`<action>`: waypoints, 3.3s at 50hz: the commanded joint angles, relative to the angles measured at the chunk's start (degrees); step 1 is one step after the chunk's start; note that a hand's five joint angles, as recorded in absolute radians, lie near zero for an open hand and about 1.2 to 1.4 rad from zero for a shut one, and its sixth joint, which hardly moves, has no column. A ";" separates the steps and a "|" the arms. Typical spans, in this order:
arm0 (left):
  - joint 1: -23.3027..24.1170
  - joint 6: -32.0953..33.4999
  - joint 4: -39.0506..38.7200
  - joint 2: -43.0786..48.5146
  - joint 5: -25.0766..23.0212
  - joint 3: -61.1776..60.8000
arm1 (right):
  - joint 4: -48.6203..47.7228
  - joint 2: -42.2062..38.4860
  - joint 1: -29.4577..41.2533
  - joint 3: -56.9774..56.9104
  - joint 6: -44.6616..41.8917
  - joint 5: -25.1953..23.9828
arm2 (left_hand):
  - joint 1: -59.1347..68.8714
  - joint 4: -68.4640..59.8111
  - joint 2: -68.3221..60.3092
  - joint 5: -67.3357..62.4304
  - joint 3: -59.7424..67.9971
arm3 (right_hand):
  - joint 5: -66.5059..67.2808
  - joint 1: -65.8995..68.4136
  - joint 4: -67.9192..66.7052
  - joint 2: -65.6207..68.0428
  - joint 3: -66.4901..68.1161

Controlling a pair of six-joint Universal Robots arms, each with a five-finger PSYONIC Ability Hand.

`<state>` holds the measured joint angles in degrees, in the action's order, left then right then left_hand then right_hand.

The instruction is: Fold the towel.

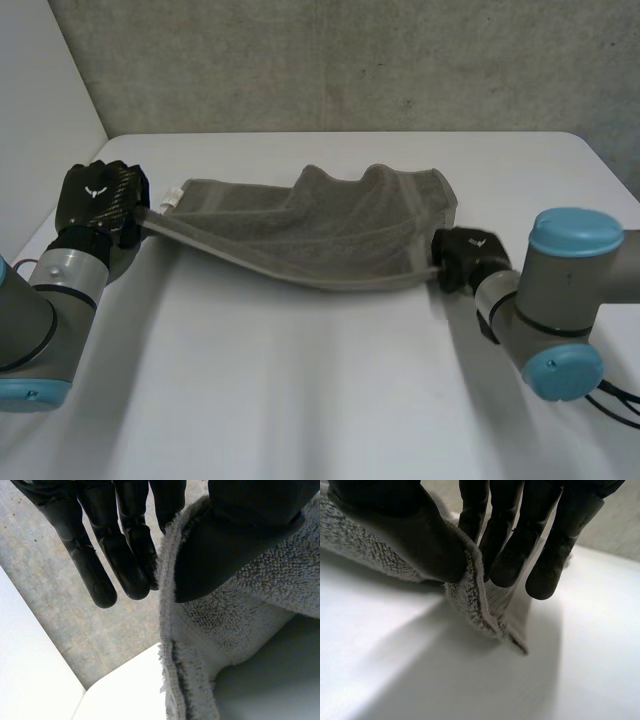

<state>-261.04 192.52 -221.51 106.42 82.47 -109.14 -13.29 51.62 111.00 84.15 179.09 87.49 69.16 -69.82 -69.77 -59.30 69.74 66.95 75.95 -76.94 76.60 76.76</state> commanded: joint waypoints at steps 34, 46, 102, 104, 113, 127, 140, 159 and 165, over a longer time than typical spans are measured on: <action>-3.16 23.69 37.73 -26.44 -16.38 -11.97 | 48.89 31.61 -18.10 2.78 -53.59 -19.63 | 10.84 -10.18 -10.23 -10.70 10.26 | 3.05 4.05 -3.06 3.40 3.24; 2.63 23.34 20.69 2.43 -12.61 6.27 | 38.53 12.21 -9.94 -13.37 -42.26 -12.01 | 10.84 -10.18 -10.23 -10.70 10.26 | 3.05 4.05 -3.06 3.40 3.24; -0.69 26.66 18.30 21.88 -26.04 32.57 | 15.23 13.85 -3.42 -3.48 -32.49 -4.96 | -58.78 59.43 59.39 58.91 -59.36 | -66.95 -65.95 66.94 -66.60 -66.76; -1.31 28.42 18.48 23.12 -26.13 34.33 | 15.05 14.30 -3.51 -2.33 -32.49 -5.05 | -58.45 59.10 59.05 58.58 -59.03 | -66.95 -65.95 66.94 -66.60 -66.76; -1.67 39.67 19.18 27.96 -26.83 41.55 | 15.14 14.74 -3.60 -0.31 -32.75 -4.79 | -57.77 58.42 58.38 57.90 -58.35 | -66.95 -65.95 66.94 -66.60 -66.76; -4.39 38.04 25.06 27.52 -33.52 41.73 | 15.14 14.65 -3.51 -0.13 -32.67 -5.05 | -58.10 58.76 58.71 58.24 -58.69 | -66.95 -65.95 66.94 -66.60 -66.76; -4.66 26.59 33.69 27.61 -33.87 42.61 | 15.14 14.65 -3.60 0.13 -32.49 -5.05 | -58.61 59.26 59.22 58.74 -59.19 | -66.95 -65.95 66.94 -66.60 -66.76; -5.36 42.59 8.83 27.53 -25.52 39.01 | 15.14 14.56 -3.60 0.84 -32.49 -5.05 | -57.09 57.75 57.70 57.23 -57.68 | -66.95 -65.95 66.94 -66.60 -66.76; -5.45 38.72 9.34 25.06 -30.09 36.10 | 15.23 14.56 -3.69 0.92 -32.49 -5.14 | -57.43 58.09 58.04 57.57 -58.01 | -66.95 -65.95 66.94 -66.60 -66.76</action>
<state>-266.44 234.70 -211.16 133.65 56.36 -70.16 1.83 66.15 107.39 85.01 146.60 82.40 10.34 -10.32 -10.37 -1.53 10.40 3.55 13.11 -15.43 14.14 14.48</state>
